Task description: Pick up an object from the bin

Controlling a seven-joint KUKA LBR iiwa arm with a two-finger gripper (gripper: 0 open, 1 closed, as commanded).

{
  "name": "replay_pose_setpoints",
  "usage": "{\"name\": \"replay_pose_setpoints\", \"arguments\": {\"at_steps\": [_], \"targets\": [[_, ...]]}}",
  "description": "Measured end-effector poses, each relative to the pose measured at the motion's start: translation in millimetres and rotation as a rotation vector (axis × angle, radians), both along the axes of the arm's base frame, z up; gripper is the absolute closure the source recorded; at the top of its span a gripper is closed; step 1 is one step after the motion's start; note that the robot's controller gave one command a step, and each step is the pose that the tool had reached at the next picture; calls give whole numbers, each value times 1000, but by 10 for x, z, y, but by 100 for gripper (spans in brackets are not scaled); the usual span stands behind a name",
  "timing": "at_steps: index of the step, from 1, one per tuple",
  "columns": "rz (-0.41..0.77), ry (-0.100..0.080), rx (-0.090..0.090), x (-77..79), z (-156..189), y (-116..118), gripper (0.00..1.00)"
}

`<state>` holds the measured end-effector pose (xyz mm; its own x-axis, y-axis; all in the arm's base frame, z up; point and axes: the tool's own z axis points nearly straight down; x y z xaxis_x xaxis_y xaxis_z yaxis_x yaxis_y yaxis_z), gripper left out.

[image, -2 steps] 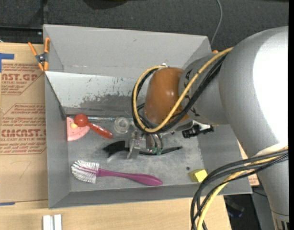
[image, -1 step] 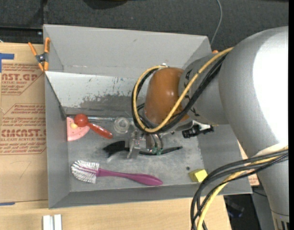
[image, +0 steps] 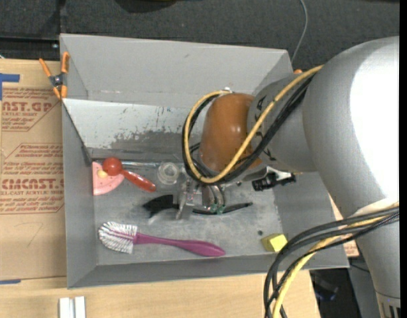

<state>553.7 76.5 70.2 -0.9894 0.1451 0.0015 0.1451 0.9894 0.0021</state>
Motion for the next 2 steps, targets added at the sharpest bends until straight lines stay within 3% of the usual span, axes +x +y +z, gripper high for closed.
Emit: {"name": "replay_pose_setpoints", "arguments": {"at_steps": [2], "targets": [[0, 0, 0, 0, 0, 0, 100]]}}
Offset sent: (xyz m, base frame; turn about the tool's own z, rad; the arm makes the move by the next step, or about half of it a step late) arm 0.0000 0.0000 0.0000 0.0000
